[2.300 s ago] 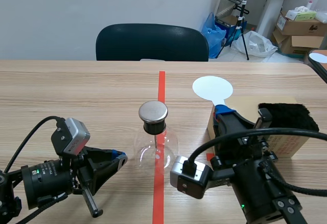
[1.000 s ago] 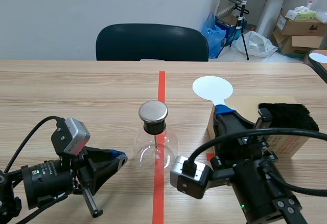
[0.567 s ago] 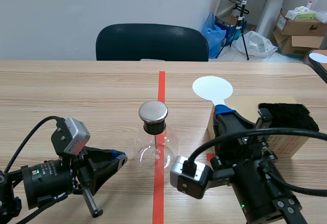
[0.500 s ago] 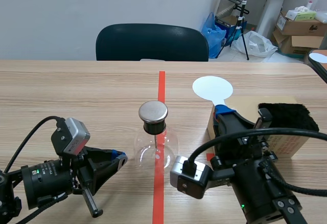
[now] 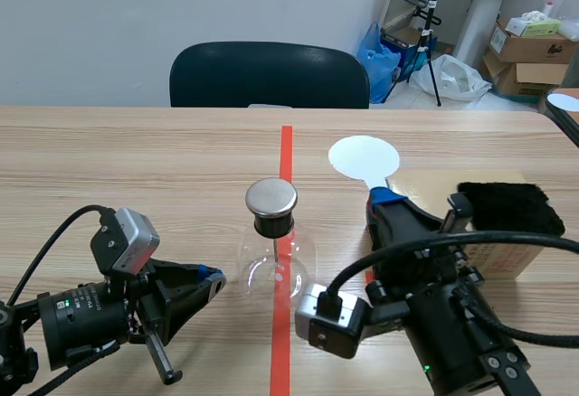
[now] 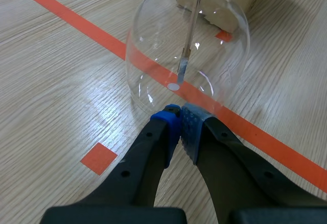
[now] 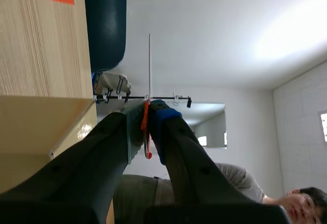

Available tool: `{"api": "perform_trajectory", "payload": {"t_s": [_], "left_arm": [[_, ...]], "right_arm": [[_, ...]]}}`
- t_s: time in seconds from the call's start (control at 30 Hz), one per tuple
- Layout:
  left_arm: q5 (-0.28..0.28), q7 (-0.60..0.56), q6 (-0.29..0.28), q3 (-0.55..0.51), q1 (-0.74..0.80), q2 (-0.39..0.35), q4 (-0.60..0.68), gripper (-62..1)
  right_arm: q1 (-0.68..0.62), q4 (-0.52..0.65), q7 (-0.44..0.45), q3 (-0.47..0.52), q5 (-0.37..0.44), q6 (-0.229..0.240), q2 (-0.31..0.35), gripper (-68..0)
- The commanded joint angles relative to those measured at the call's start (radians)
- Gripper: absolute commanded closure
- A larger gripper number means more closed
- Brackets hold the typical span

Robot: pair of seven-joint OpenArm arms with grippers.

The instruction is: Do the electroscope experiment

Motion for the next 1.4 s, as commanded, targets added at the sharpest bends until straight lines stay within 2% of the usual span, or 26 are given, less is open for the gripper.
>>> {"api": "perform_trajectory", "payload": {"t_s": [0.0,0.47,0.67,1.37], "left_arm": [[-0.007,-0.014,-0.006,-0.002,-0.003,0.005,0.023,-3.1],[-0.007,-0.014,-0.006,-0.002,-0.003,0.005,0.023,-3.1],[-0.007,-0.014,-0.006,-0.002,-0.003,0.005,0.023,-3.1],[-0.007,-0.014,-0.006,-0.002,-0.003,0.005,0.023,-3.1]], "right_arm": [[0.012,0.008,0.024,0.002,-0.011,-0.014,0.01,-1.0],[0.013,0.008,0.28,0.002,-0.011,-0.014,0.01,-1.0],[0.013,0.008,0.352,0.002,-0.011,-0.014,0.01,-1.0],[0.013,0.008,0.371,0.002,-0.011,-0.014,0.01,-1.0]]}}
